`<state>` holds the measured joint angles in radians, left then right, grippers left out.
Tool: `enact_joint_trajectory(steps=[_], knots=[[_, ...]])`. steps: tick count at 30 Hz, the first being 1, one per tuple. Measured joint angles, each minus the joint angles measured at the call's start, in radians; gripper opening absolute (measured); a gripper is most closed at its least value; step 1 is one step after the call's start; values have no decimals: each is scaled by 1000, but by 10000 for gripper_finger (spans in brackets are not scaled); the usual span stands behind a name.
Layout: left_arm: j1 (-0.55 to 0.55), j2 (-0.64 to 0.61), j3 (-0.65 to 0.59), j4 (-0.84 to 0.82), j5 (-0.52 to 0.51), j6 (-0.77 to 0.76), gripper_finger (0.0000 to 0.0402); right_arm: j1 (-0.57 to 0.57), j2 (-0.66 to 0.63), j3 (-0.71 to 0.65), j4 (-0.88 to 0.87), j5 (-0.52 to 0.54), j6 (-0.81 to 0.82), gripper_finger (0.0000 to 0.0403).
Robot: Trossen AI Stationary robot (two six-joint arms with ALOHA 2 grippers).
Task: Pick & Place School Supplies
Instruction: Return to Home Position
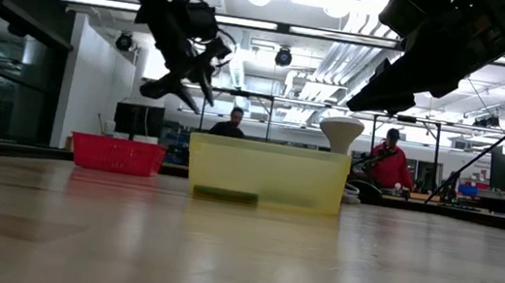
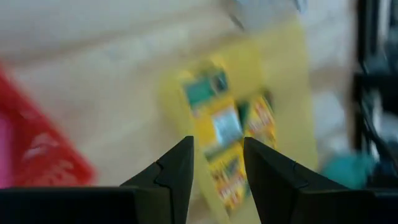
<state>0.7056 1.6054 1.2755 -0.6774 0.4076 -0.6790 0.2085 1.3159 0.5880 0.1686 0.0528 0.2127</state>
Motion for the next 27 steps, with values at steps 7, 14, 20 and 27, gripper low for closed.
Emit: enact_joint_trajectory(steps=[7, 14, 20, 27], knots=[[-102, 0, 0, -13, 251, 81, 136, 0, 0, 0, -1, 0, 0, 156], [-213, -4, 0, -10, 335, 86, 136, 0, 0, 0, -1, 0, 0, 156], [-271, -24, 0, 26, 360, 54, 136, 0, 0, 0, -1, 0, 0, 156], [-363, -122, 0, 205, 136, 12, 136, 0, 0, 0, -2, 0, 0, 156]])
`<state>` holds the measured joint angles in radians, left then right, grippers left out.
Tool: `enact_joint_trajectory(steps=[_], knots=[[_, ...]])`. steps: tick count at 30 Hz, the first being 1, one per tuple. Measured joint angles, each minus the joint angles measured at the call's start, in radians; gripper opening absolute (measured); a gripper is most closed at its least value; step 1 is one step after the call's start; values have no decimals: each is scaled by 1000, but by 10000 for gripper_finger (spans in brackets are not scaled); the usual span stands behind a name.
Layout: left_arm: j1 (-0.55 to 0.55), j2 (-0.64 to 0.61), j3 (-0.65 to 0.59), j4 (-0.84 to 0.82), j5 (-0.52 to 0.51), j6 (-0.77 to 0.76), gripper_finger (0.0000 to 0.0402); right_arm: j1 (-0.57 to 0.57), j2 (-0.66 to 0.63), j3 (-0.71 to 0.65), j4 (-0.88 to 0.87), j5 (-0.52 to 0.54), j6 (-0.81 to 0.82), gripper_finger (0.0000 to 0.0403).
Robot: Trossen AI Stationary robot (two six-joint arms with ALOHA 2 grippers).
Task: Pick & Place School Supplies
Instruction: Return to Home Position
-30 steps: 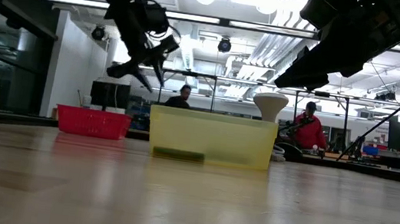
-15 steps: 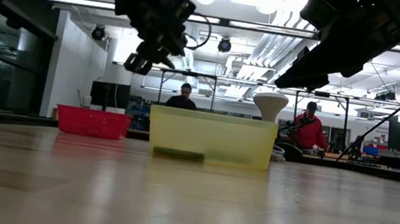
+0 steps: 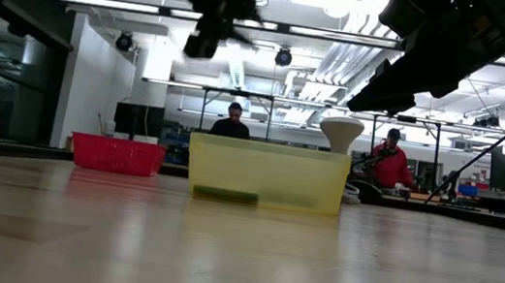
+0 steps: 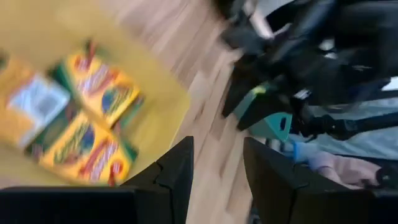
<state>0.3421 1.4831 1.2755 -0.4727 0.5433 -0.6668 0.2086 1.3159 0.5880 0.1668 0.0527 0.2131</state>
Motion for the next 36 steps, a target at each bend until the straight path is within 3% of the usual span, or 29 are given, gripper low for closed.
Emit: enact_joint_trajectory(steps=[11, 20, 25, 28, 30, 36], knots=[[-266, -92, 0, 116, -198, 310, 136, 0, 0, 0, 1, 0, -7, 156], [-438, -92, -2, -24, -584, 403, 136, 0, -2, 0, 44, 10, -31, 156], [-500, -93, -2, -109, -691, 440, 136, -4, -30, 0, 28, 137, -110, 156], [-523, -93, -2, -131, -741, 477, 136, -19, -57, 0, 13, 281, -63, 156], [-528, -94, -2, -143, -761, 488, 136, -37, -85, 0, -4, 322, -39, 156], [-528, -94, -2, -158, -762, 495, 136, -82, -199, 0, -67, 155, -35, 156]])
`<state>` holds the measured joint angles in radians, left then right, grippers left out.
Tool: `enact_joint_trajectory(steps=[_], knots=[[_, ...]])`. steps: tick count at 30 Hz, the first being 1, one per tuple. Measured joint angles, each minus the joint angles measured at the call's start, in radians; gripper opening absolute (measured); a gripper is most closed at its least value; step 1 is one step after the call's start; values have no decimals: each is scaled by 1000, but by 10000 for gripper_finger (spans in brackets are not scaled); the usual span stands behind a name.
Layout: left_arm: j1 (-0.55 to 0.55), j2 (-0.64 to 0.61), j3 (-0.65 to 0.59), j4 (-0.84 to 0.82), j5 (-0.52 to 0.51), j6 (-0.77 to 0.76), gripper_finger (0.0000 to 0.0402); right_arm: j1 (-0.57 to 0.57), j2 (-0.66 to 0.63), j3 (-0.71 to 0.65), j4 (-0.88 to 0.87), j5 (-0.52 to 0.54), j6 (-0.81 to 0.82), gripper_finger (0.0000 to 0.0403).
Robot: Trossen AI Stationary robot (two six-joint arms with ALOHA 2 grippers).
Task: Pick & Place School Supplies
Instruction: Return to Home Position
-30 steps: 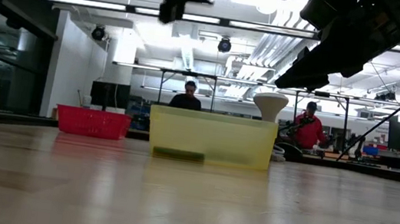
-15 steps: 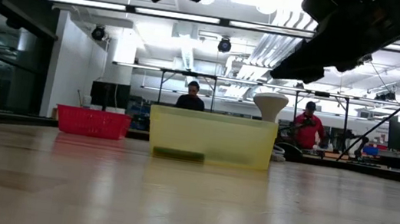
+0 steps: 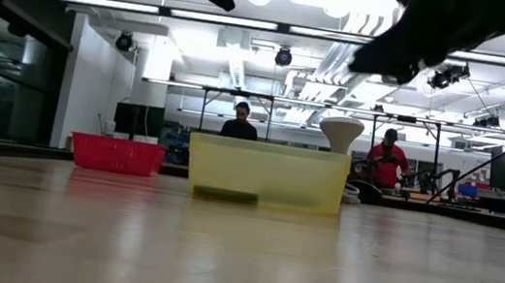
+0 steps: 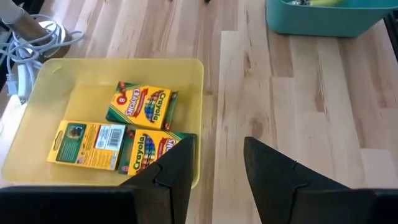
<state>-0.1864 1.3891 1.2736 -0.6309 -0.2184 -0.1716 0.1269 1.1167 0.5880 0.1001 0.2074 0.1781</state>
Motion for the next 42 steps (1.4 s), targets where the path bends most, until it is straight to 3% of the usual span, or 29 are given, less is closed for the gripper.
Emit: enact_joint_trajectory(steps=[6, 11, 17, 23, 33, 42], knots=[[-31, 0, -2, -7, -13, -24, 136, -17, -132, 0, -101, -84, -7, 156], [-101, -15, -42, -3, -148, -70, 136, -9, -221, 0, -183, -115, 2, 156], [-194, -87, -175, 7, -338, -214, 136, 32, -252, 0, -179, -132, 22, 156], [-304, -182, -277, 50, -420, -273, 136, 76, -251, 0, -177, -117, 59, 156], [-441, -213, -283, 55, -469, -263, 136, 150, -254, -292, 296, -17, 95, 156], [-462, -213, -285, 56, -495, -263, 136, 145, -334, -397, 314, 35, 125, 156]])
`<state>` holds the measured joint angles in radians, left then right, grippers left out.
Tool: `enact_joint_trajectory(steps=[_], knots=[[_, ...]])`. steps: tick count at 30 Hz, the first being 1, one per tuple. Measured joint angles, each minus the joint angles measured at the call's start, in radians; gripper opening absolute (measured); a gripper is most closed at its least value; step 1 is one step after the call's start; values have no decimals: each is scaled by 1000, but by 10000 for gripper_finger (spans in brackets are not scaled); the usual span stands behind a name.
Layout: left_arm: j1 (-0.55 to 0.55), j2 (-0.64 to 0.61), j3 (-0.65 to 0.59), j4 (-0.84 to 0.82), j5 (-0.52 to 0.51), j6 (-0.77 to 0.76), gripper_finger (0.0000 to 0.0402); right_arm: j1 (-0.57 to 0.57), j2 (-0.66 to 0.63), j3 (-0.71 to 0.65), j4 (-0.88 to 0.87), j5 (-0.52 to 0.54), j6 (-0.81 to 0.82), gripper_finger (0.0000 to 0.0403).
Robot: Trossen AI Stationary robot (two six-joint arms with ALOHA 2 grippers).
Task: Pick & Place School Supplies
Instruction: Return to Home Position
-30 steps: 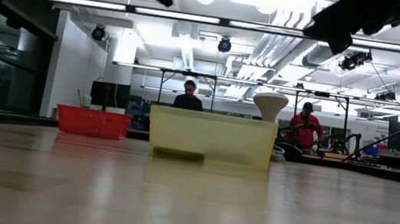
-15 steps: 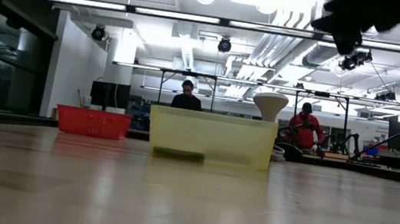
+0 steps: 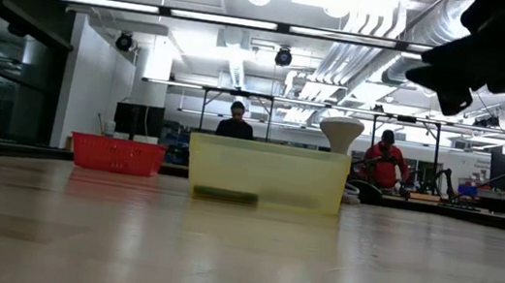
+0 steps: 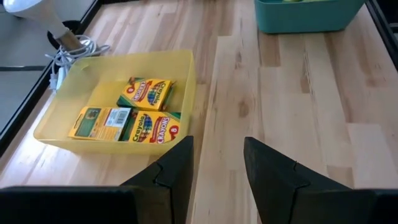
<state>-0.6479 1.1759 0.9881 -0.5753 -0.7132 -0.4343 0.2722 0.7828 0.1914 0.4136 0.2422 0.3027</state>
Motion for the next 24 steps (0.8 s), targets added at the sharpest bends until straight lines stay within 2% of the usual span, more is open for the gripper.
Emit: enact_joint_trajectory(steps=[16, 24], knots=[[2, 0, -5, 9, 0, 0, 136, 0, -263, -125, -103, 21, 37, 156], [2, 0, -5, 12, 0, -6, 136, 0, -343, -127, -237, 21, 73, 156]])
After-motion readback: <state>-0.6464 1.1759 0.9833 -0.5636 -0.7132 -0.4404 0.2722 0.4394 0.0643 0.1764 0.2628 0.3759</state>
